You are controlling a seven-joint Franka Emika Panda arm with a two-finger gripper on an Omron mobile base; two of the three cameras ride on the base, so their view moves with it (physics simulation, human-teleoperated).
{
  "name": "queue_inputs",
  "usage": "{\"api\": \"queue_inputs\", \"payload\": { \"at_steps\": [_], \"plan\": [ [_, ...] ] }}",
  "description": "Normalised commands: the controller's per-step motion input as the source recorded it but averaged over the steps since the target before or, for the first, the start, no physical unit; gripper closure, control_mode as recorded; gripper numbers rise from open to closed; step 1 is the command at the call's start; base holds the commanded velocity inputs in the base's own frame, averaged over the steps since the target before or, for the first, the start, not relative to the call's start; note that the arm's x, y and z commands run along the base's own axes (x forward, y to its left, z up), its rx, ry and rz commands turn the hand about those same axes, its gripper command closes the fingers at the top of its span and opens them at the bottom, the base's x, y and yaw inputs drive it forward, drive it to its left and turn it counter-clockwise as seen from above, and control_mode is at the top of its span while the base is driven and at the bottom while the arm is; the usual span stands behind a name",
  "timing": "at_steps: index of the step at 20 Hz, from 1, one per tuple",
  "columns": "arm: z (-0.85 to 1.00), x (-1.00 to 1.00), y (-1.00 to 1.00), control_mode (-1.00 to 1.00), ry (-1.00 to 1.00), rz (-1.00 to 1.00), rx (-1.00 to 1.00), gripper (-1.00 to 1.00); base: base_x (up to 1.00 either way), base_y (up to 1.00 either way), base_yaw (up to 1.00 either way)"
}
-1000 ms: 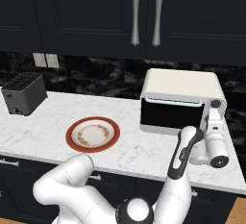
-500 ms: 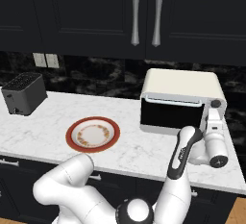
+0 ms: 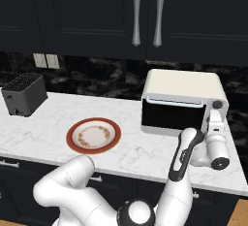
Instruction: Pick up the kebab skewer and baguette bread, and place them inside the toaster oven. Close the toaster oven door and start by setting the timer.
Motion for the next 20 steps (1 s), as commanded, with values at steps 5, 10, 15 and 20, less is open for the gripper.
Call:
{"api": "queue_inputs", "payload": {
  "at_steps": [5,10,15,20],
  "plan": [
    [0.00,0.32,0.11,-1.00,0.00,0.00,0.00,1.00,0.00,0.00,0.00],
    [0.00,0.23,0.04,-1.00,0.00,0.00,0.00,1.00,0.00,0.00,0.00],
    [0.01,0.10,0.09,-1.00,0.00,0.00,0.01,1.00,0.00,0.00,0.00],
    [0.13,0.28,0.07,-1.00,0.00,-0.01,0.06,1.00,0.00,0.00,0.00]
  ]
}}
